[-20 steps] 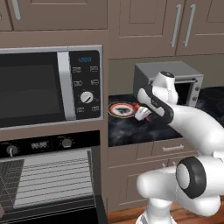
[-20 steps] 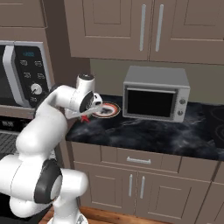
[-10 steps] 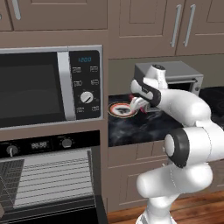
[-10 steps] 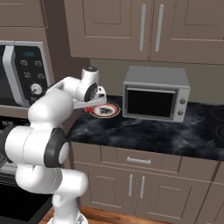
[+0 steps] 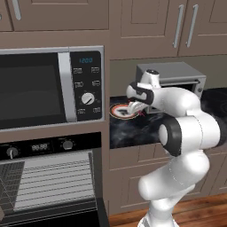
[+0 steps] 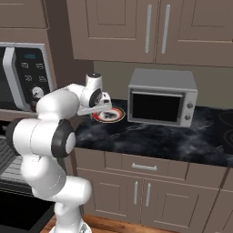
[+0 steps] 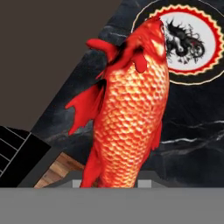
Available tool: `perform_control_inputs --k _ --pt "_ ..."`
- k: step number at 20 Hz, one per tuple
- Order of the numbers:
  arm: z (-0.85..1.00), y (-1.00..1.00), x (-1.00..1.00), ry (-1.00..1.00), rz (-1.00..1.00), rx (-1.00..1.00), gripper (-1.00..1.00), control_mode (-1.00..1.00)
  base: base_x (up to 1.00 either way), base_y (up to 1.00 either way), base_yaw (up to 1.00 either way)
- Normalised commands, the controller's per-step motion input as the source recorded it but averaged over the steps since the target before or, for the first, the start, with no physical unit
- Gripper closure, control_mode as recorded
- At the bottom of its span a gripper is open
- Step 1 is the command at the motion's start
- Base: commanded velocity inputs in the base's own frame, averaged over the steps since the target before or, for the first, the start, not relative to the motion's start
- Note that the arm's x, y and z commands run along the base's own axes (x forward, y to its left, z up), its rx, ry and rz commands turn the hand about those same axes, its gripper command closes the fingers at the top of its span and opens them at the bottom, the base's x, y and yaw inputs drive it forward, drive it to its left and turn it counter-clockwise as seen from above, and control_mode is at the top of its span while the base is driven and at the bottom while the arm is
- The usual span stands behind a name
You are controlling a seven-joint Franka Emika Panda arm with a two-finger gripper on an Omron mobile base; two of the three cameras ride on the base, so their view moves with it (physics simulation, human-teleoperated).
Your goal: Take the fish from the oven and place it on the plate on the counter.
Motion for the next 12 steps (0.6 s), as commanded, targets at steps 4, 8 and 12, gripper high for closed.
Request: perform_control_inputs --k 4,8,12 --pt "-0.19 0.00 0.47 0.00 -0.02 -0.01 1.00 -1.00 0.00 0.00 0.00" --pt "-0.19 0.00 0.61 0.00 -0.03 0.00 1.00 -1.00 0.00 0.00 0.00" --pt "-0.31 0.00 0.53 0.00 -0.01 0.00 1.00 -1.00 0.00 0.00 0.00"
